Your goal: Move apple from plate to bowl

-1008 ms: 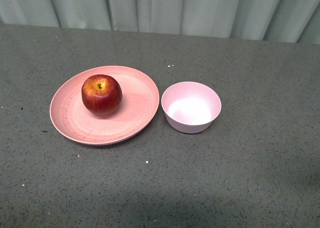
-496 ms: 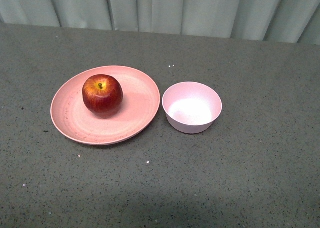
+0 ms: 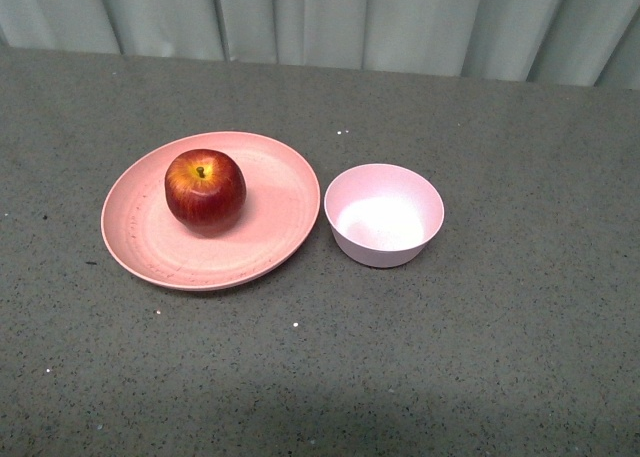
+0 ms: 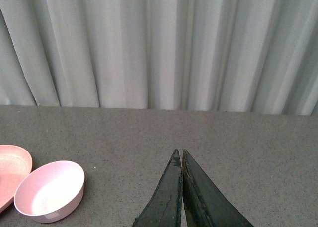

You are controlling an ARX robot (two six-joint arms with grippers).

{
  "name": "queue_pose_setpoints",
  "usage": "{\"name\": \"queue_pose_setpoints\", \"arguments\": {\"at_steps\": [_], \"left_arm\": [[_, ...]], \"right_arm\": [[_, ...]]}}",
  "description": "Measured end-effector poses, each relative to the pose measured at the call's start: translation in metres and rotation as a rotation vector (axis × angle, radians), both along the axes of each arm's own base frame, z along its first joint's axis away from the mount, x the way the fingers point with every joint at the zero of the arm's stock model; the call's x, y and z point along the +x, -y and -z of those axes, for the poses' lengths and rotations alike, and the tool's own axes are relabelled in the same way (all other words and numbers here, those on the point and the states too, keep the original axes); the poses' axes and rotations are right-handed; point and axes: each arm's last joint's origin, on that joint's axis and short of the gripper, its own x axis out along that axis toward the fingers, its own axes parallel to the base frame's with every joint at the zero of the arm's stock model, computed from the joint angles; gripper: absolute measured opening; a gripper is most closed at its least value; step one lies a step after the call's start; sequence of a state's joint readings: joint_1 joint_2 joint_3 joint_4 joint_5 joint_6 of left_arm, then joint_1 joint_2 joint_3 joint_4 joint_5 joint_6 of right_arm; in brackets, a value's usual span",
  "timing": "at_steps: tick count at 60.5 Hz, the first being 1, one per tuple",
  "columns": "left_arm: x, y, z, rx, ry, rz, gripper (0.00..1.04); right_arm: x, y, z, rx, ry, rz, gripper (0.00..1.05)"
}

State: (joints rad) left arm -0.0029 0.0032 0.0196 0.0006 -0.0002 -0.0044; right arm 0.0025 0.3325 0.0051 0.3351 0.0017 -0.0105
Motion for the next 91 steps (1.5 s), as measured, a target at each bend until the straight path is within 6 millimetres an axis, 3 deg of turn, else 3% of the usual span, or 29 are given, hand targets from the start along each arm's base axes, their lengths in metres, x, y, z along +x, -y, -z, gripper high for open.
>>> {"name": "queue_pose_setpoints", "arguments": {"at_steps": [51,59,64,80,84,91], "left_arm": [[0.0,0.0,0.0,0.0,0.0,0.0,0.98],[0.0,0.0,0.0,0.0,0.0,0.0,0.98],[0.0,0.0,0.0,0.0,0.0,0.0,0.98],[0.0,0.0,0.0,0.0,0.0,0.0,0.98],[0.0,0.0,0.0,0.0,-0.003,-0.006,0.98],[0.005,0.0,0.009,0.009,-0.167,-0.038,0.98]], "right_arm": [[-0.021,0.0,0.003,0.0,-0.006,-0.003,0.01],[-0.021,0.0,0.003,0.0,-0.005,-0.003,0.27],[-0.021,0.0,0.003,0.0,-0.005,-0.003,0.48],[-0.021,0.0,0.003,0.0,-0.005,-0.003,0.96],[-0.021,0.0,0.003,0.001,-0.005,-0.003,0.96],[-0.021,0.0,0.003,0.001,-0.005,-0.003,0.95]]}}
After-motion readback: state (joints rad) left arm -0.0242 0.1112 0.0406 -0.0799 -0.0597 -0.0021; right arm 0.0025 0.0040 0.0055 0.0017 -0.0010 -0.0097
